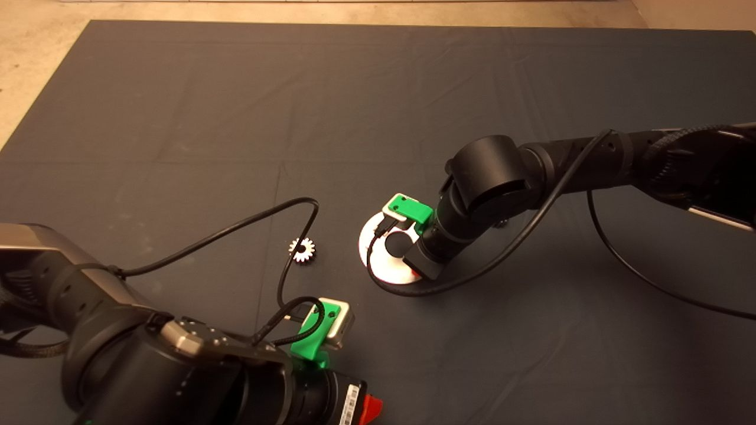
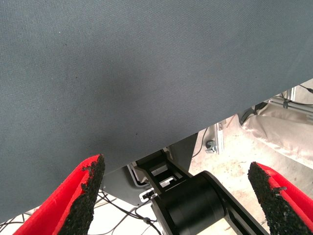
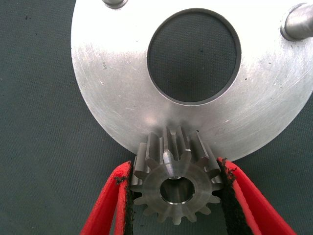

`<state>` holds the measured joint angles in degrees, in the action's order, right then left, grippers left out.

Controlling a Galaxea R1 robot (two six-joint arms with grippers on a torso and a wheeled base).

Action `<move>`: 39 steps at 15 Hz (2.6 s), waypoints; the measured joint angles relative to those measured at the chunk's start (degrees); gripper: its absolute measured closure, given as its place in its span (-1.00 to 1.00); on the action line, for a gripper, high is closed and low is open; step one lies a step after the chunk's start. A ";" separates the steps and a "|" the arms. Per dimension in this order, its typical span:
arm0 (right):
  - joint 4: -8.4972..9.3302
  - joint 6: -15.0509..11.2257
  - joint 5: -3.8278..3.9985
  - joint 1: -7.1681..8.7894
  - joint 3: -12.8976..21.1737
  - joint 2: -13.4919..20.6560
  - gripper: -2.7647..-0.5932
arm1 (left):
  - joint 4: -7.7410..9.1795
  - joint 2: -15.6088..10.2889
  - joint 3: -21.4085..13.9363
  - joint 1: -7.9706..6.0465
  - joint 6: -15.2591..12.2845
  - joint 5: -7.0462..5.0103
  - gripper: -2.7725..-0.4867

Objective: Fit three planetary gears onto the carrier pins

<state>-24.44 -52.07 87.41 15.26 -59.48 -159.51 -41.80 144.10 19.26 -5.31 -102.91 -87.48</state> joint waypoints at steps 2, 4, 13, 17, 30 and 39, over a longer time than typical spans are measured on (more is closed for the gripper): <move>-0.11 0.00 -0.04 0.00 0.00 0.00 0.65 | -0.01 -0.06 0.00 0.01 0.00 0.00 -0.39; -0.13 0.01 -0.04 -0.01 0.00 0.02 0.65 | -0.02 -0.17 0.00 -0.01 0.00 -0.02 -0.39; -0.17 0.02 -0.04 -0.02 0.00 0.00 0.50 | -0.02 -0.30 0.00 -0.50 0.00 -0.02 -0.39; -0.52 0.02 0.10 0.00 0.00 0.00 0.33 | 0.01 -0.33 0.00 -0.62 0.00 0.00 -0.39; -0.58 -0.03 0.07 0.00 0.02 0.15 -0.19 | 0.01 -0.31 0.00 -0.64 0.00 0.00 -0.39; -0.28 -2.33 0.22 1.49 2.44 0.60 -0.19 | 0.01 -0.34 0.00 -0.78 0.00 -0.02 -0.39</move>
<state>-24.72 -54.40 87.63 16.75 -57.04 -158.91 -41.79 143.76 19.26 -6.08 -102.91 -87.50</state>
